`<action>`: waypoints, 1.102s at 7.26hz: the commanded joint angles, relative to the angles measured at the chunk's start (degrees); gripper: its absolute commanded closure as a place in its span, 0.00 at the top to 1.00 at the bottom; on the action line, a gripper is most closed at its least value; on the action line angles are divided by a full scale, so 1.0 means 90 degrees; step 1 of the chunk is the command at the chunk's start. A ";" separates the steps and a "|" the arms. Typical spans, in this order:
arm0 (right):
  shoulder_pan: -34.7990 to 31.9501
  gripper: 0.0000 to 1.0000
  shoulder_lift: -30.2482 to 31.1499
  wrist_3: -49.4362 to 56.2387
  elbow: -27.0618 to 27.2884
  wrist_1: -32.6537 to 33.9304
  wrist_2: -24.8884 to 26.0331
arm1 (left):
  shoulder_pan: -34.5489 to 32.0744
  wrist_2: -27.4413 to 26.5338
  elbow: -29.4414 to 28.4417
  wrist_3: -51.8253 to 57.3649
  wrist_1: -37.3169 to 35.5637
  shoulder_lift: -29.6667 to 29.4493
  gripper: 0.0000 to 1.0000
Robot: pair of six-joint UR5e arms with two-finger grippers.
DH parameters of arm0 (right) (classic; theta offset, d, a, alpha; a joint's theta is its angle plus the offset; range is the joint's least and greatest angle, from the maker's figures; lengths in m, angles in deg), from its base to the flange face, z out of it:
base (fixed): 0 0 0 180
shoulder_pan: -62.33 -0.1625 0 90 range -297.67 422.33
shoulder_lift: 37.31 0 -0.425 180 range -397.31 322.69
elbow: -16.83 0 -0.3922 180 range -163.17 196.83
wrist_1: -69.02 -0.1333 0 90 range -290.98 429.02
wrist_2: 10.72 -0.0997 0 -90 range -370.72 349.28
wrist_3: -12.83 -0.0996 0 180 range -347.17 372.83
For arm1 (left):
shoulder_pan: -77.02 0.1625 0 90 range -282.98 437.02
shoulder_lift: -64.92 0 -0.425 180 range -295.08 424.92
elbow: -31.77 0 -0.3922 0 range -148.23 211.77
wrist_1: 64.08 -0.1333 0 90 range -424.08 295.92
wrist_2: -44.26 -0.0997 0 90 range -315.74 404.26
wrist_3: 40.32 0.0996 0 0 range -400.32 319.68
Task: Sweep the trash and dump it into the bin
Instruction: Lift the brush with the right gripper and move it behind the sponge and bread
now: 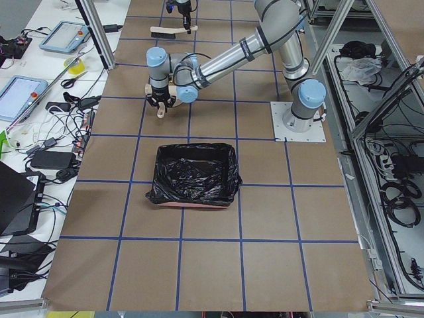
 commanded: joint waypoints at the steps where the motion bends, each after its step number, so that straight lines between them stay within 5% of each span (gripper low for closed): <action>1: -0.0355 0.00 -0.0124 -0.0405 0.0009 -0.0013 -0.0249 | -0.0009 -0.0083 0.0005 -0.0003 0.0015 0.0010 0.00; 8: -0.1293 0.00 -0.0524 -0.1625 0.0009 0.0055 -0.0424 | -0.0117 -0.0298 -0.0005 -0.0023 0.0044 0.0049 0.00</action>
